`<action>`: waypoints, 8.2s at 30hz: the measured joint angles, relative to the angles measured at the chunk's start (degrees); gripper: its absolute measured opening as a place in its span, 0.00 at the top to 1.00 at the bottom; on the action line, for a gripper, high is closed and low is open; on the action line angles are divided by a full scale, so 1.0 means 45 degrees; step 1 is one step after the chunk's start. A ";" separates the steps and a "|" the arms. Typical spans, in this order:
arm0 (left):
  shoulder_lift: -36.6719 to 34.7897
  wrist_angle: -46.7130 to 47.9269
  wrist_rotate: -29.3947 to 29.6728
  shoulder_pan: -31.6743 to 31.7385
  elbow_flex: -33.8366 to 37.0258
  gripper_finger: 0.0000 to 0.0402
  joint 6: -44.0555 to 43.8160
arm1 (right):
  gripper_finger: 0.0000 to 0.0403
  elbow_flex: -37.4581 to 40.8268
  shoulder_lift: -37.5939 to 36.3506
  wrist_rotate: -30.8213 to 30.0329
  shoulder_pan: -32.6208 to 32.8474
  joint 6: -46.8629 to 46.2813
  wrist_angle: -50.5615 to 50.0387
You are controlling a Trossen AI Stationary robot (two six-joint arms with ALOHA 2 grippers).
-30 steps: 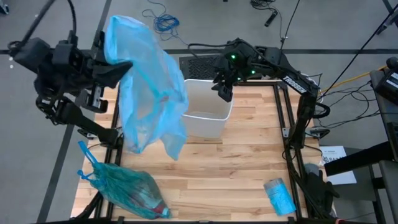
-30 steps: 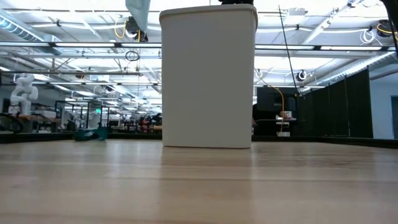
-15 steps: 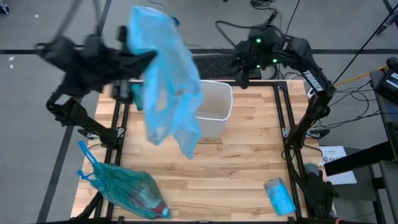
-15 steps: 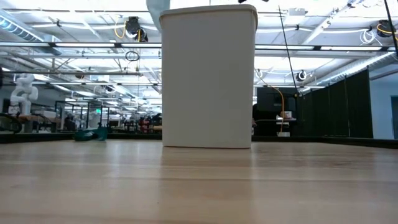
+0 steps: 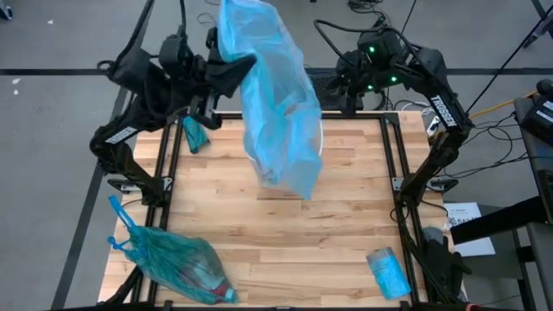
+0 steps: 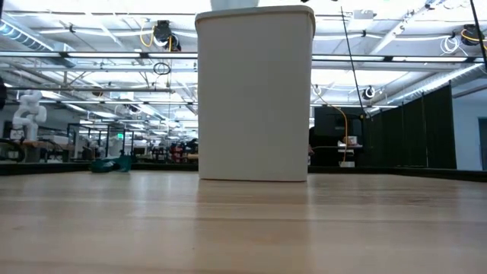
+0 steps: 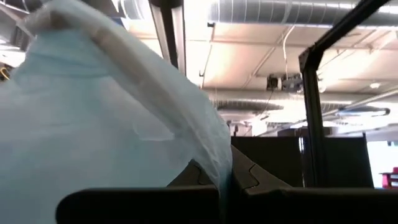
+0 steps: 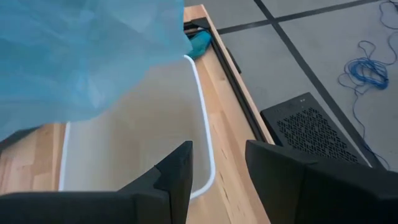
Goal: Place trash/remove bag and relplace
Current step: Insert the new blue trash bag into the white trash bin
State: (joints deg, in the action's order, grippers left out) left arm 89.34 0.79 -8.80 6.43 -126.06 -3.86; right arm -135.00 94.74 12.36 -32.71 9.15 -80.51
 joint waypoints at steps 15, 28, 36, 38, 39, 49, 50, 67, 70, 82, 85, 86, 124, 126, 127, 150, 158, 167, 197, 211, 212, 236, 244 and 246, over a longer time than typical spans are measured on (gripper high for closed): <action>0.0164 0.2467 0.1117 0.0080 0.0000 1.00 -0.0079 | 0.65 0.0000 0.0000 -0.0005 -0.0577 0.0237 0.0016; -0.0161 0.6194 0.4345 0.0080 0.0000 1.00 0.1109 | 0.65 0.0000 0.0000 0.2100 -0.0577 0.0615 -0.0602; -0.0941 0.7587 0.5649 0.0080 0.0000 1.00 0.1738 | 0.85 0.0000 0.0000 0.2585 -0.0548 0.0539 -0.1419; -0.1105 0.8003 0.6000 0.0080 0.0000 1.00 0.1929 | 0.95 0.0000 0.0000 0.2594 -0.0543 0.0627 -0.1419; -0.1179 0.8161 0.6118 0.0080 0.0000 1.00 0.1980 | 0.97 0.0000 0.0000 0.2598 -0.0539 0.0686 -0.1424; -0.1487 0.9624 0.6861 0.0080 0.0000 1.00 0.1938 | 1.00 0.0010 -0.0407 0.4001 -0.0028 0.0334 -0.1419; -0.1487 0.9731 0.6869 0.0080 0.0000 1.00 0.1938 | 1.00 0.0010 -0.0499 0.4009 0.0185 0.0257 -0.1419; -0.1487 1.0789 0.7114 0.0077 0.0000 1.00 0.1591 | 1.00 0.0005 -0.0473 0.3832 0.3249 -0.0788 -0.0789; -0.1543 1.1111 0.7100 -0.0015 0.0000 1.00 0.1506 | 1.00 0.0000 -0.0185 0.3400 0.3183 -0.0684 -0.0812; -0.1870 1.2077 0.7033 -0.0398 0.0005 1.00 0.0916 | 1.00 0.0000 0.1460 0.2524 0.2941 0.0075 -0.0739; -0.1945 1.2304 0.7015 -0.0499 0.0000 1.00 0.0648 | 1.00 0.0000 0.1819 0.2514 0.2823 0.0219 -0.0739; -0.1994 1.2489 0.7007 -0.0536 0.0000 1.00 0.0589 | 1.00 0.0000 0.1925 0.2508 0.2772 0.0264 -0.0733; -0.0620 1.4846 0.2854 -0.0546 0.0003 1.00 -0.0858 | 1.00 0.0004 0.4366 0.1826 0.2426 0.0601 -0.1149; -0.0424 1.4919 0.2564 -0.0545 0.0000 1.00 -0.0866 | 1.00 0.0198 0.4337 0.1833 0.2383 0.0601 -0.1038; -0.0315 1.4964 0.2399 -0.0541 0.0000 1.00 -0.0877 | 1.00 0.0303 0.4333 0.1893 0.2350 0.0596 -0.1044; -0.0015 1.4895 0.1633 -0.0546 0.0005 1.00 -0.0971 | 1.00 0.1681 0.3643 0.2021 0.2293 0.0334 -0.0255; -0.0020 1.4876 0.1636 -0.0541 0.0005 1.00 -0.0728 | 1.00 0.1681 0.2582 0.1917 0.2287 -0.0125 0.0540; -0.0025 1.4570 0.1336 -0.0541 0.0005 1.00 -0.0665 | 1.00 0.1661 0.2205 0.0821 0.1410 -0.0512 0.2301; -0.0025 1.4581 0.1318 -0.0541 0.0005 1.00 -0.0631 | 1.00 0.1666 0.3753 0.4440 -0.1534 -0.1492 0.2542; -0.0025 1.4607 0.1293 -0.0541 0.0005 1.00 -0.0393 | 1.00 0.1666 0.3331 0.6346 -0.0768 -0.1531 0.2213; -0.0025 1.4611 0.1289 -0.0541 0.0005 1.00 -0.0379 | 1.00 0.1666 0.3285 0.6340 -0.0641 -0.1459 0.2044; -0.0423 1.4582 -0.0103 -0.0517 0.0005 1.00 -0.0393 | 1.00 0.1666 0.3812 0.3909 0.1778 -0.0637 0.0281; -0.0423 1.4592 -0.0183 -0.0517 0.0005 1.00 -0.0390 | 1.00 0.1666 0.4585 0.3901 0.1909 -0.0617 0.0122; -0.0423 1.4592 -0.0183 -0.0517 0.0005 1.00 -0.0393 | 1.00 0.1661 0.4683 0.3914 0.1900 -0.0648 0.0190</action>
State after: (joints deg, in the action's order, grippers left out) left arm 87.44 66.46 -9.63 4.10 -126.04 -5.63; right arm -127.52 115.81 29.98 -24.16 6.24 -79.65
